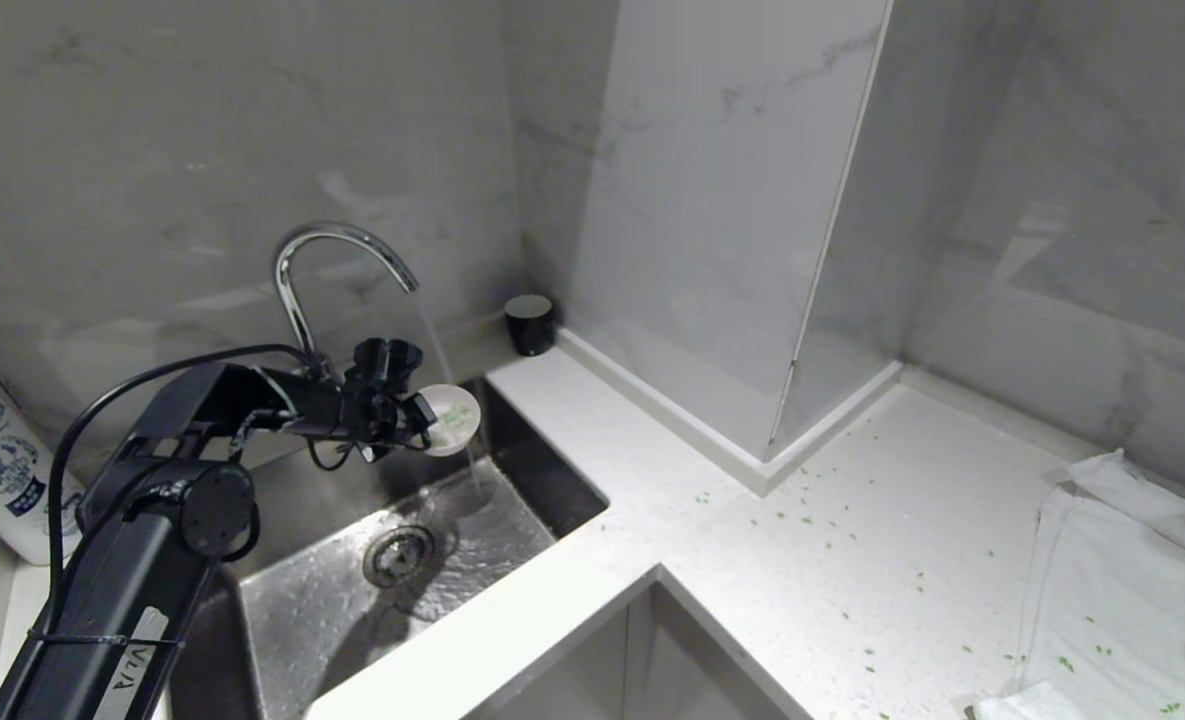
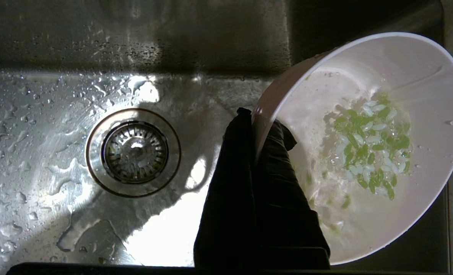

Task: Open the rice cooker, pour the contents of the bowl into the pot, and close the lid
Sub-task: Fill a bowl with water from the tap

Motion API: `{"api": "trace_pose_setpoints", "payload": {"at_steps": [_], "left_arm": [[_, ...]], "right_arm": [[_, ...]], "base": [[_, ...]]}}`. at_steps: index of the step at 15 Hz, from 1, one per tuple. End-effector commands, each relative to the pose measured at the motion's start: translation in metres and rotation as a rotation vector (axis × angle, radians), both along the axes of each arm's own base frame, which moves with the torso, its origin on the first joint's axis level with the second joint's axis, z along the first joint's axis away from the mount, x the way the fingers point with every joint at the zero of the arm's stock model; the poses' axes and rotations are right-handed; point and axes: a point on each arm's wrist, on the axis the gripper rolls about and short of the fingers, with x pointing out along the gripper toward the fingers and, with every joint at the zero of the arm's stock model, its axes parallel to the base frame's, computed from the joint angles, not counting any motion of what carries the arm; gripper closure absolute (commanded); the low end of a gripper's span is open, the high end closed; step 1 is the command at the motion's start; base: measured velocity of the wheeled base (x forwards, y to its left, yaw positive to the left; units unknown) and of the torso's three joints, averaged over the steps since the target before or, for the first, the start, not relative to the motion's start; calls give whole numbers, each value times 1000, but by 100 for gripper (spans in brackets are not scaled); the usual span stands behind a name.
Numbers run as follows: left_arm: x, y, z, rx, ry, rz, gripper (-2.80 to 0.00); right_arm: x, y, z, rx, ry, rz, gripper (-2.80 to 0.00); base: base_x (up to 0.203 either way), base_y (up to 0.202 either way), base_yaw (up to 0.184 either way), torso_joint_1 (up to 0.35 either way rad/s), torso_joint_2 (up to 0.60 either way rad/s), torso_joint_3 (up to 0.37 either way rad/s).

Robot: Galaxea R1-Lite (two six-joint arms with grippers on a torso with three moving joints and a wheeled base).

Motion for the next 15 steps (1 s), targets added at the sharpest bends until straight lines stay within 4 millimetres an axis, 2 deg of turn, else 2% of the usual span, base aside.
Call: {"api": "trace_pose_setpoints", "payload": {"at_steps": [1, 8, 12, 15], "left_arm": [[-1, 0, 3, -5, 4, 0, 0], [-9, -3, 6, -7, 80, 3, 0], [-18, -5, 18, -18, 142, 3, 0], [-26, -15, 23, -27, 196, -9, 0]], "right_arm": [[0, 0, 0, 0, 1, 1, 0], [0, 0, 0, 0, 1, 1, 0], [0, 0, 0, 0, 1, 1, 0], [0, 0, 0, 0, 0, 1, 0]], "base": [[0, 0, 0, 0, 0, 0], [0, 0, 0, 0, 0, 0], [0, 0, 0, 0, 0, 0], [0, 0, 0, 0, 0, 0]]}}
